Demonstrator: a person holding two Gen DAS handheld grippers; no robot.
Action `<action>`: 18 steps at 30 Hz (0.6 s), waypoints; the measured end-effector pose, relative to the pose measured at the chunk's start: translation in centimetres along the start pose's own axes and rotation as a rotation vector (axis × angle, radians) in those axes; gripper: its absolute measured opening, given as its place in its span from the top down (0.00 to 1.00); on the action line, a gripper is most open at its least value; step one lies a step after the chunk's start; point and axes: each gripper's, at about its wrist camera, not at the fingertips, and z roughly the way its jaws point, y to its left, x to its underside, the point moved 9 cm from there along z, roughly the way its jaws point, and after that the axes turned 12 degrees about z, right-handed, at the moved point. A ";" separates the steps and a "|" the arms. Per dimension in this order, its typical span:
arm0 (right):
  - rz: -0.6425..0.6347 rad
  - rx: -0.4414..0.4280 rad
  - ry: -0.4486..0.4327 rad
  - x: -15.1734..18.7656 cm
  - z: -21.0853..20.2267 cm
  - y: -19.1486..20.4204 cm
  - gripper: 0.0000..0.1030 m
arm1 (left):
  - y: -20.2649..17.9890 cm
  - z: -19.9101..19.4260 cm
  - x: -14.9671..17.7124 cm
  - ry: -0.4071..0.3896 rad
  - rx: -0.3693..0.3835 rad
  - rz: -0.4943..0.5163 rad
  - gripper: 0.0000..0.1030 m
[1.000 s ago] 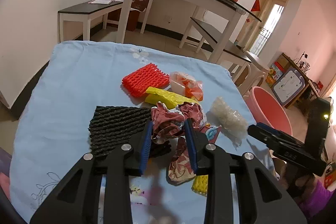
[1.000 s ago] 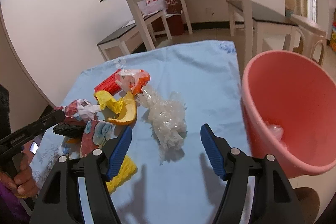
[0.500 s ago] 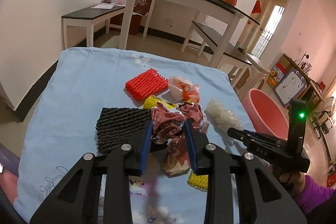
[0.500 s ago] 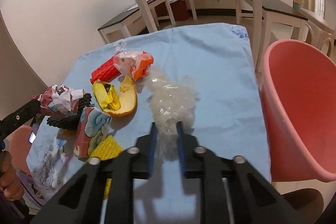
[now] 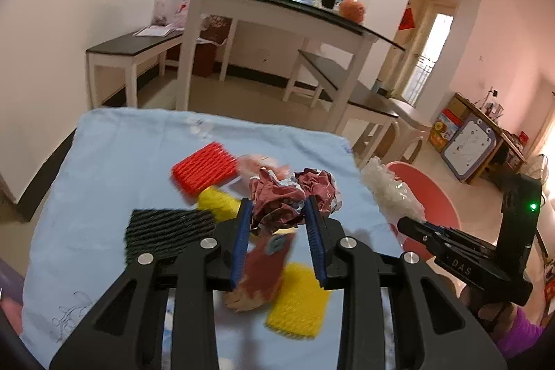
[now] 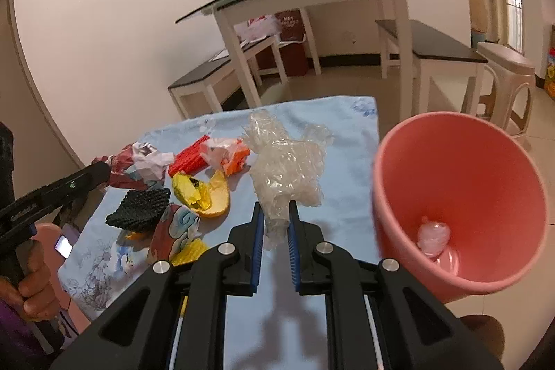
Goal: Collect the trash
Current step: 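Grasp the crumpled red paper with the left gripper while the right grasps the clear plastic bag, then carry both items over the pink bucket and open both grippers to drop them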
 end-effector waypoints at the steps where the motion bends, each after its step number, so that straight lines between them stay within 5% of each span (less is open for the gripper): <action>1: 0.005 0.002 -0.006 -0.1 -0.3 -0.3 0.88 | -0.5 0.0 -0.3 -0.006 0.005 0.008 0.70; 18: 0.148 0.121 -0.111 -2.0 -4.8 -8.8 0.88 | -10.9 3.5 -4.3 -0.042 0.159 0.122 0.70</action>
